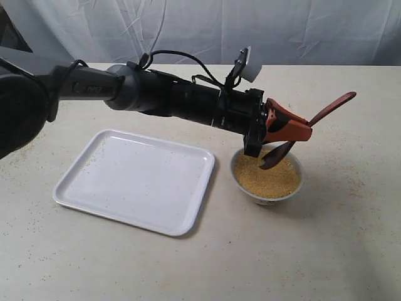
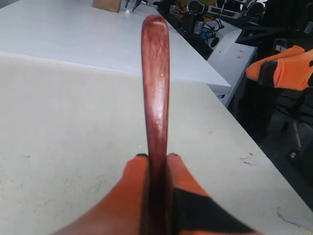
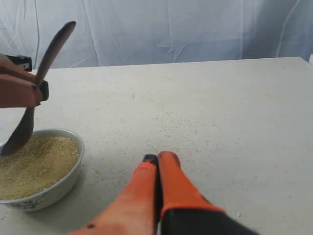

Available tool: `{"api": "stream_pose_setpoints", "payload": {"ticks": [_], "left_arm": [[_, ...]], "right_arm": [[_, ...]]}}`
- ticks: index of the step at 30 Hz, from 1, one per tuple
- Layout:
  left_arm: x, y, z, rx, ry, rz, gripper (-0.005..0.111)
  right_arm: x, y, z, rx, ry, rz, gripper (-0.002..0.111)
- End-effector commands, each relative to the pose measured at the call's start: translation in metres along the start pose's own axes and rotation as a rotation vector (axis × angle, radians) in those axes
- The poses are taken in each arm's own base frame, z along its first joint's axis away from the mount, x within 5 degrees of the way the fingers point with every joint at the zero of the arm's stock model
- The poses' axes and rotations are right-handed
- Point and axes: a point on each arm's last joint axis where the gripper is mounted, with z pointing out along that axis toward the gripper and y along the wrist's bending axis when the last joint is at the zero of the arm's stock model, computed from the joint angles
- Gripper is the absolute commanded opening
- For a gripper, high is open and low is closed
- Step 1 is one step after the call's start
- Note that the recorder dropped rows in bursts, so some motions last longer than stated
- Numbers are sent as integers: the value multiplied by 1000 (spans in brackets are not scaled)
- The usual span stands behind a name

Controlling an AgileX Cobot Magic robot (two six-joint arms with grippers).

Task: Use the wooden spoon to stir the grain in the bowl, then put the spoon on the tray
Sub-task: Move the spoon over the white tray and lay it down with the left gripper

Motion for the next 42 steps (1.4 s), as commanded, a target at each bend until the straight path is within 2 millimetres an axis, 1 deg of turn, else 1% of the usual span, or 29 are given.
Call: {"api": "stream_pose_setpoints", "payload": {"ticks": [1, 2, 4, 6, 8, 10, 13, 15, 16, 18, 20, 22, 23, 25, 26, 27, 28, 29, 30, 33, 35, 37, 40, 42], "left_arm": [[-4, -4, 4, 16, -20, 18, 0], [-4, -4, 4, 16, -20, -4, 0], [-6, -5, 4, 15, -21, 36, 0], [-5, -5, 4, 16, -20, -4, 0], [-7, -5, 4, 16, -22, 13, 0], [-16, -8, 2, 16, -30, 28, 0], [-37, -12, -5, 5, -50, 56, 0], [-56, -14, -17, -14, -70, 43, 0], [-72, -18, -34, -24, -34, 59, 0], [-80, -24, -49, -19, 80, 90, 0], [-84, -30, -68, -27, 231, 91, 0], [-81, -35, -81, -39, 391, 74, 0], [-77, -39, -87, -46, 477, 58, 0], [-67, -36, -98, -156, 637, 37, 0], [-53, -31, -107, -251, 757, 26, 0], [-45, -29, -110, -281, 798, 27, 0], [-26, -28, -114, -320, 856, 32, 0], [-18, -27, -117, -345, 881, 40, 0], [-5, -27, -120, -376, 913, 46, 0], [15, -26, -125, -461, 936, 56, 0], [39, -26, -128, -478, 991, 54, 0], [54, -24, -129, -471, 1024, 47, 0], [67, -22, -129, -445, 1052, 28, 0], [70, -22, -129, -439, 1060, 28, 0]], "right_arm": [[0, 0, 0, -4, -11, -3, -1], [0, 0, 0, -4, -11, -3, -1], [0, 0, 0, -4, -11, -3, -1], [0, 0, 0, -4, -9, -3, -1], [0, 0, 0, -4, -9, -3, -1], [0, 0, 0, -4, -9, -3, -1], [0, 0, 0, -4, -9, -3, -1], [0, 0, 0, -4, -9, -3, -1], [0, 0, 0, -4, -9, -3, -1], [0, 0, 0, -4, -9, -3, -1], [0, 0, 0, -4, -9, -3, -1], [0, 0, 0, -3, -9, -5, -1], [0, 0, 0, -3, -9, -6, -1], [0, 0, 0, -3, -9, -6, -1], [0, 0, 0, -3, -9, -6, -1], [0, 0, 0, -3, -9, -6, -1], [0, 0, 0, -3, -9, -6, -1], [0, 0, 0, -3, -9, -6, -1], [0, 0, 0, -3, -9, -6, -1], [0, 0, 0, -3, -9, -6, -1], [0, 0, 0, -3, -9, -6, -1], [0, 0, 0, -3, -9, -6, -1], [0, 0, 0, -3, -9, -6, -1], [0, 0, 0, -3, -9, -6, -1]]}}
